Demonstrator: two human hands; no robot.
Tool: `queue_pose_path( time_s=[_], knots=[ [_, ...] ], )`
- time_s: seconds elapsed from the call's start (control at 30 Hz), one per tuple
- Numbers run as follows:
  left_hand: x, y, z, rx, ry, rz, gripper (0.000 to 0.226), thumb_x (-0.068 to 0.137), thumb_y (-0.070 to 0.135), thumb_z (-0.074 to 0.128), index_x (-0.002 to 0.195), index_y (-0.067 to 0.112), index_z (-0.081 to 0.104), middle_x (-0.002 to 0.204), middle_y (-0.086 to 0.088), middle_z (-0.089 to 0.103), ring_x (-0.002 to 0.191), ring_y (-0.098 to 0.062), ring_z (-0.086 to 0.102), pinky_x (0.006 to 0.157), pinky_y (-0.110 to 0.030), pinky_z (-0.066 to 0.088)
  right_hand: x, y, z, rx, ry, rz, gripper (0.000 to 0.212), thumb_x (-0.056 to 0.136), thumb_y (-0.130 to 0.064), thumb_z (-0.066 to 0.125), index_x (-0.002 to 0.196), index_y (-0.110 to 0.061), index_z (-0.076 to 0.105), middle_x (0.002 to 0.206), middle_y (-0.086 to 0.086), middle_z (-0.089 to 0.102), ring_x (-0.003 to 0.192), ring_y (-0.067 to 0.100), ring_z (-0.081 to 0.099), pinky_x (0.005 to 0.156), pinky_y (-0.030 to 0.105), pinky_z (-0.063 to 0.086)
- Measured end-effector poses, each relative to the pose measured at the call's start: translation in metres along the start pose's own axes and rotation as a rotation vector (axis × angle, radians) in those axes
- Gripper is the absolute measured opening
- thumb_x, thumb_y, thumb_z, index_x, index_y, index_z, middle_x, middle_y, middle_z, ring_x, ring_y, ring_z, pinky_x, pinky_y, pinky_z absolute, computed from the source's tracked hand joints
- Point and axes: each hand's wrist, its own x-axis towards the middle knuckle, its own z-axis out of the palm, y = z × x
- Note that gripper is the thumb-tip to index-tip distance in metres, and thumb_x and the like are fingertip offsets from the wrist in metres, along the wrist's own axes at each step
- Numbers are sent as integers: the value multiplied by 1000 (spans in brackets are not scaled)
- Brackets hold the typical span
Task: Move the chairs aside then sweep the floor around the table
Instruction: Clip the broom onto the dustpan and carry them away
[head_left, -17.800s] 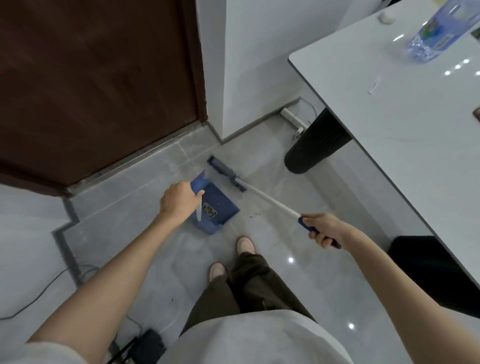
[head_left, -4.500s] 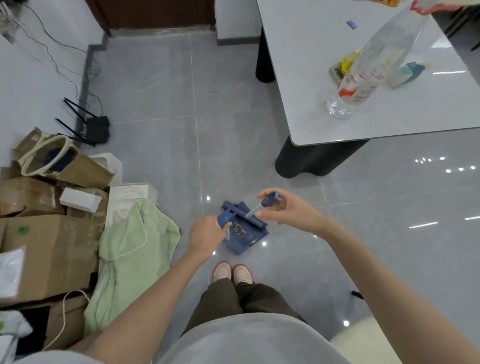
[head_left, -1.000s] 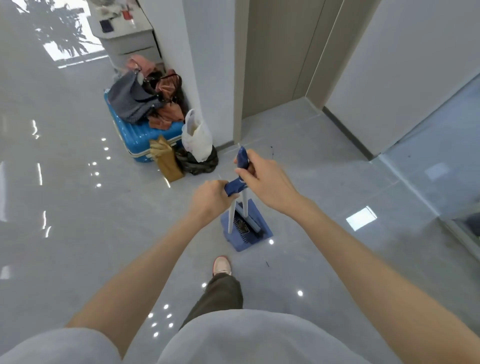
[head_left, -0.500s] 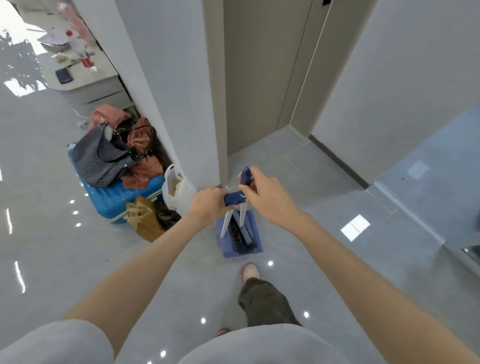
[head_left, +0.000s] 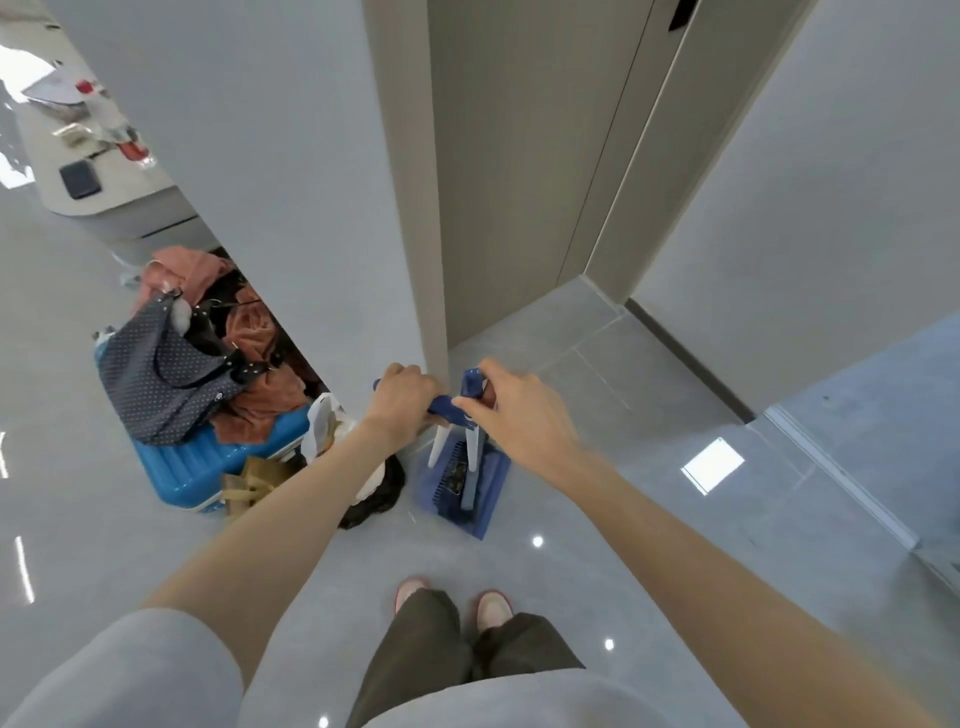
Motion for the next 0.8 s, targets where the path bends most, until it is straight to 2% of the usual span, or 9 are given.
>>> queue_pose_path(
  time_s=[0.07, 0.2, 0.33, 0.43, 0.53, 0.7, 0.8],
  knots=[
    [20, -12, -10, 39, -5, 52, 16, 93, 26, 55, 78, 25, 50, 93, 2, 67, 98, -22, 56, 88, -29, 34, 24, -2, -1, -5, -3, 14, 30, 92, -44, 55, 101, -16, 52, 89, 3, 68, 80, 24, 63, 63, 32, 47],
    [56, -33, -18, 127, -98, 141, 13, 95, 19, 49, 98, 15, 61, 105, 0, 64, 109, -21, 53, 95, -29, 32, 60, -7, 6, -34, -21, 52, 34, 92, -45, 55, 102, -12, 54, 92, 6, 69, 85, 25, 64, 69, 36, 51],
    [86, -55, -19, 195, -134, 171, 18, 94, 9, 47, 106, 13, 59, 112, -3, 60, 115, -22, 49, 100, -29, 31, 93, -14, 16, -39, -5, 72, 36, 92, -45, 56, 103, -10, 55, 90, 8, 69, 84, 25, 65, 66, 32, 46],
    [105, -74, -15, 173, -175, 186, 15, 96, 16, 48, 107, 15, 59, 113, -2, 61, 114, -22, 50, 99, -29, 32, 119, -21, 23, -57, 5, 96, 37, 92, -45, 55, 105, -11, 57, 93, 8, 69, 86, 25, 65, 70, 33, 50],
    [112, -83, -3, 108, -228, 194, 21, 95, 33, 51, 108, 18, 58, 115, 1, 61, 116, -22, 49, 97, -31, 33, 133, -22, 32, -123, -21, 113, 37, 93, -45, 53, 108, -11, 58, 96, 9, 70, 90, 25, 65, 75, 35, 51],
    [118, -101, 15, -3, -106, 164, 36, 97, 40, 44, 121, 14, 51, 121, -4, 53, 117, -25, 47, 101, -31, 30, 156, -24, 42, -52, -16, 187, 34, 93, -40, 54, 105, -8, 58, 94, 11, 69, 86, 28, 65, 70, 34, 49],
    [113, -118, 23, -102, -64, 121, 34, 95, 28, 52, 127, 16, 50, 123, -6, 50, 114, -25, 48, 97, -29, 32, 165, -29, 51, -38, -41, 171, 33, 95, -41, 49, 108, -11, 58, 95, 10, 69, 83, 28, 65, 69, 35, 53]
  ],
)
